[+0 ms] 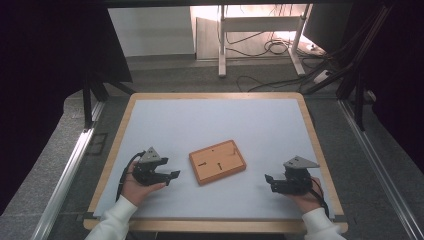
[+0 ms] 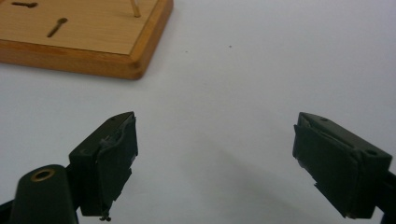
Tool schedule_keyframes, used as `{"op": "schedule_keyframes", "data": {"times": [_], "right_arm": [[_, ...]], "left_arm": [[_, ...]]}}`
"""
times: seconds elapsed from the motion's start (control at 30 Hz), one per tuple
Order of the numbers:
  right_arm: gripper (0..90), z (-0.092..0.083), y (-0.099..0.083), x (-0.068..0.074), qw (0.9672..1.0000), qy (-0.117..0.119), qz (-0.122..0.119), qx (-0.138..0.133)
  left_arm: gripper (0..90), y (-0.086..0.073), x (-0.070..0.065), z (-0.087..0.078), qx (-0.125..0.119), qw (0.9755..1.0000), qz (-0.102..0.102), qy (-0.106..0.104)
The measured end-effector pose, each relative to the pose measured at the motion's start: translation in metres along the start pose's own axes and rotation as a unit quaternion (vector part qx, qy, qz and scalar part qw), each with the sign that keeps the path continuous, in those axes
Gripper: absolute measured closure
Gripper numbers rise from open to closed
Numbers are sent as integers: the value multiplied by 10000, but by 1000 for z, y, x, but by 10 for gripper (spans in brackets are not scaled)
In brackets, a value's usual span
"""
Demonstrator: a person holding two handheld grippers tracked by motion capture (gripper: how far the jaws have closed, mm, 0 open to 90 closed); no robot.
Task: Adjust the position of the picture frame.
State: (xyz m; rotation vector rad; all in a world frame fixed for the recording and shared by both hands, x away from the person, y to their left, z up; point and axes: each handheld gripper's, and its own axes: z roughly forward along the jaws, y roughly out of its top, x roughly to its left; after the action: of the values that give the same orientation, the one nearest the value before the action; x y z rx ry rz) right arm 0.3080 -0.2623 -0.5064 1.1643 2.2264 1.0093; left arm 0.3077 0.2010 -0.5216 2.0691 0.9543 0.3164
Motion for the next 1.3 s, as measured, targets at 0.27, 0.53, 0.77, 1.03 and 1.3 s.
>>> {"op": "schedule_keyframes", "data": {"times": [0.27, 0.53, 0.77, 1.03, 1.3], "right_arm": [[191, -5, -5, -4, 9999, 31, 119, 25], [197, -5, -2, 5, 10000, 92, 15, -31], [205, 0, -3, 6, 9998, 193, -16, 39], [210, 1, -1, 10, 9997, 240, -32, 60], [213, 2, 2, 16, 9995, 263, -171, -7]], "left_arm": [[273, 2, 2, 7, 44, 10000, 15, -24], [271, 0, 1, 1, -32, 10000, 31, -86], [270, -1, 4, 5, -8, 9998, -26, -173], [267, -1, 2, 5, -22, 9998, -43, -192], [266, -2, 2, 5, -4, 9999, 9, -134]]}}
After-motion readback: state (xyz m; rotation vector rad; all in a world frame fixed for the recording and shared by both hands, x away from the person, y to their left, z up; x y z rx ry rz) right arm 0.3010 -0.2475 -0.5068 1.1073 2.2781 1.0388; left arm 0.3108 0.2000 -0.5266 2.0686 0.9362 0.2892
